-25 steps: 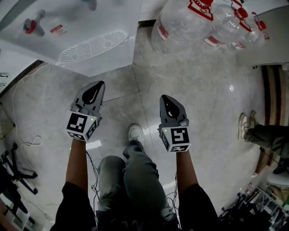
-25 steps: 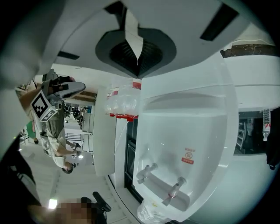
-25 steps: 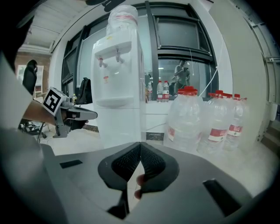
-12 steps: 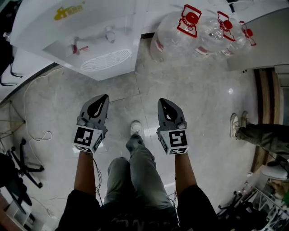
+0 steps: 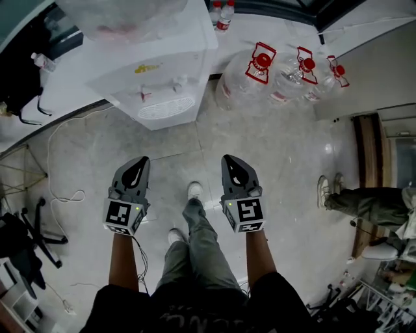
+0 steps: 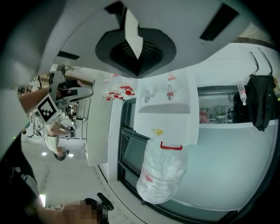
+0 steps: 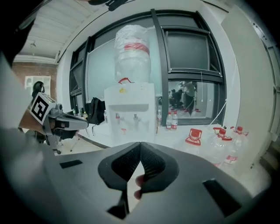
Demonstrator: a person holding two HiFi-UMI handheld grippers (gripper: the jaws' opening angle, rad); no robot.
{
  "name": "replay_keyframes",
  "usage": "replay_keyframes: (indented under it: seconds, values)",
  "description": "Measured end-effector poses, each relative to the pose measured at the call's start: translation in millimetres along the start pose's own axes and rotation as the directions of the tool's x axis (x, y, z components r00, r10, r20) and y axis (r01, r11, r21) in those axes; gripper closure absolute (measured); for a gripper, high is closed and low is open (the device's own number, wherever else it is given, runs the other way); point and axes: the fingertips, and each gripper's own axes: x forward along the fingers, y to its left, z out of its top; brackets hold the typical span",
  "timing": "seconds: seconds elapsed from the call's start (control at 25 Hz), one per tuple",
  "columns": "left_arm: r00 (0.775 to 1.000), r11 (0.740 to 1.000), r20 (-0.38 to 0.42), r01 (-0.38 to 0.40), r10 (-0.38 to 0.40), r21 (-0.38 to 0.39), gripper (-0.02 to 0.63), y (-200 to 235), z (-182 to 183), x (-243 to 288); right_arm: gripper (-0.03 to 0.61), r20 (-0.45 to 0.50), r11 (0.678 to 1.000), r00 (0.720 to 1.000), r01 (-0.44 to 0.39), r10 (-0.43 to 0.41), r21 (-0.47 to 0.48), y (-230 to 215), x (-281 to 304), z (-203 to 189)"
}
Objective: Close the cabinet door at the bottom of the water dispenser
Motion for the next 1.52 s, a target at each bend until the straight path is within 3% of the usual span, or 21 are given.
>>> replay_keyframes:
  seconds: [0.24,0.64,0.88,1.32,1.52]
  values:
    - [0.995,0.994,0.049,-0.079,0.083,-0.073,0.598,11,59,-48,0.566,0.033,1.0,0.999,0.014,-0.015,0.008,17,-33,59]
    - [0.99,0.992,0.079,-0.115,0.119,-0.049,0.598,0,126,-115,0.566,0.101,0.999,0.994,0.034,-0.033,-0.006,39,-84,140]
    - [0.981,0.987,0.122,-0.144,0.152,-0.073,0.598,-1,159,-146,0.566,0.154,0.999,0.987,0.045,-0.047,0.014,44,-110,179]
    - [0.953,0.971,0.204,-0.199,0.223,-0.129,0.598,10,216,-197,0.566,0.195,0.999,0.981,0.017,-0.008,-0.044,62,-140,225]
    - [0.945,0.97,0.223,-0.22,0.238,-0.101,0.598,17,236,-209,0.566,0.207,0.997,0.978,0.004,0.012,-0.075,70,-148,238]
